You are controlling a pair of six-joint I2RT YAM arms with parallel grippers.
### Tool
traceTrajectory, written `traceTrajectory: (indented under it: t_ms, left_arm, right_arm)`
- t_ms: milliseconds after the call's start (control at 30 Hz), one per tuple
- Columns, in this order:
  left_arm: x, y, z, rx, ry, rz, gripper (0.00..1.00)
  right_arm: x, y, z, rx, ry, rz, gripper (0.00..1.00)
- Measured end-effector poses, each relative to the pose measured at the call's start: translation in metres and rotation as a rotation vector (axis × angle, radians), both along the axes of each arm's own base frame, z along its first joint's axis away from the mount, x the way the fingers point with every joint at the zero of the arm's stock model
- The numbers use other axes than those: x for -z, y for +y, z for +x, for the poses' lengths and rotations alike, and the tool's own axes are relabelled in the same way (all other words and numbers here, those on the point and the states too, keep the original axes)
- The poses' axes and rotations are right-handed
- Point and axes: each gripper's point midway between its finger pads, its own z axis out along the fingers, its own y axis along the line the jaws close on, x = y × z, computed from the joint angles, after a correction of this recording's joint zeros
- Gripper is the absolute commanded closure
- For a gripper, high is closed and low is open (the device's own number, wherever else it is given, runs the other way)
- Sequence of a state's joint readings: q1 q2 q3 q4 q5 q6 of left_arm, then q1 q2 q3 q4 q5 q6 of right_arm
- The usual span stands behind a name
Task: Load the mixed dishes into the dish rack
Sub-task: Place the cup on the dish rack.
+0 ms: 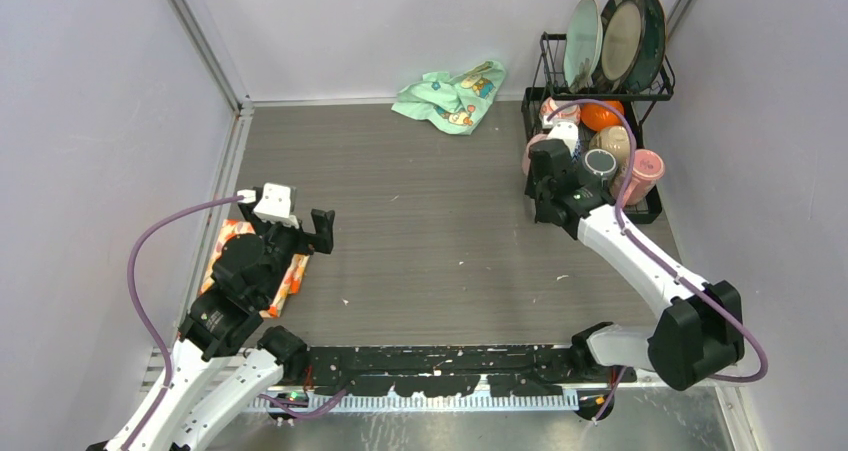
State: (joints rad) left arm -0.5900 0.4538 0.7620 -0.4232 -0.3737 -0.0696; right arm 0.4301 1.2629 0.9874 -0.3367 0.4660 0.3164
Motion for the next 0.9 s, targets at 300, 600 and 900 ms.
traceTrajectory:
  t_ms: [300,600,900]
  left_arm:
    - [0.0,0.0,0.0,0.0,0.0,0.0,0.05]
    - [0.0,0.0,0.0,0.0,0.0,0.0,0.05]
    - [0.0,0.0,0.0,0.0,0.0,0.0,0.05]
  right_arm:
    - [0.009,-0.046,0.011,0.089,0.021,-0.013,0.99]
    - [0.043,-0.072,0.023,0.114,0.104,0.022,0.99]
    - [0.085,-0.081,0.026,0.088,0.199,0.039,0.99]
